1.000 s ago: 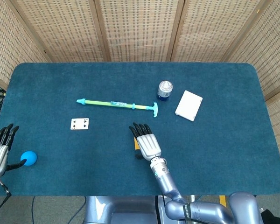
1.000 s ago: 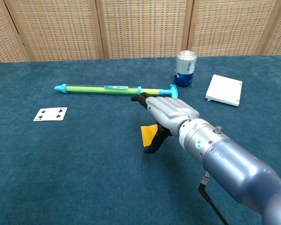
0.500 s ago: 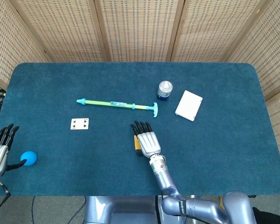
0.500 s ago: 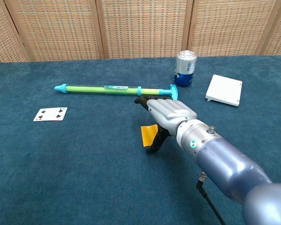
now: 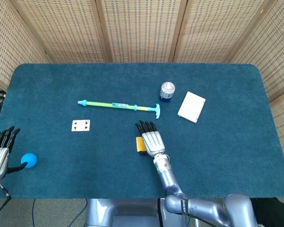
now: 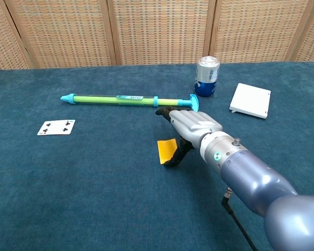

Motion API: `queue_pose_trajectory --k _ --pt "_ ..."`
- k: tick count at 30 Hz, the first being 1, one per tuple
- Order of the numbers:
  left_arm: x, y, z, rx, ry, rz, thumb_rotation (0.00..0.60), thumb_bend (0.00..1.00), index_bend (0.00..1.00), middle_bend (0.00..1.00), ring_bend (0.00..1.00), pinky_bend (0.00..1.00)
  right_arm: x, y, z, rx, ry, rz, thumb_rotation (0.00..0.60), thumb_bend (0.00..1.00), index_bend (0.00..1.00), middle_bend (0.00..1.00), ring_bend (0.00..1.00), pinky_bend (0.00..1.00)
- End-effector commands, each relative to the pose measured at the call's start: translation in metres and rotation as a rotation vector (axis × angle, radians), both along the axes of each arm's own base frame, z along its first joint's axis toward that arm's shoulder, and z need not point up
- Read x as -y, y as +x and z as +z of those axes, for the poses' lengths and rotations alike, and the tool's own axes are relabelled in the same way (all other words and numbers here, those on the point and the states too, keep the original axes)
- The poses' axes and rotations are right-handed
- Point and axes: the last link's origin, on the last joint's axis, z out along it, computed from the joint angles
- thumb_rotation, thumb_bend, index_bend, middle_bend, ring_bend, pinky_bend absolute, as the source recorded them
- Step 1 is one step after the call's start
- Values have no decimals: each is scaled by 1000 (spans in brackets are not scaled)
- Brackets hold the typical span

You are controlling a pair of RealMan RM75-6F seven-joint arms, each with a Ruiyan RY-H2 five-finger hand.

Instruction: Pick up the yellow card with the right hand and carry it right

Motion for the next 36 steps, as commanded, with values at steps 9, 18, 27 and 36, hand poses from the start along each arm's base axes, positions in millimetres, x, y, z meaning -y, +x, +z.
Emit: queue_pose_trajectory --k 9,18,27,36 --pt "1 2 0 5 -3 -9 600 170 0 0 0 0 3 -2 8 18 -32 -1 600 664 74 0 0 0" --pt "2 4 0 8 -3 -17 600 170 0 0 0 0 -1 -3 15 30 -35 3 600 701 75 0 0 0" --pt "2 4 -1 7 -7 -18 600 169 0 0 0 0 -4 -6 16 23 -13 6 600 671 75 0 0 0" --pt "2 4 0 8 -5 -19 600 170 0 0 0 0 -4 -7 18 21 -25 3 600 714 75 0 0 0"
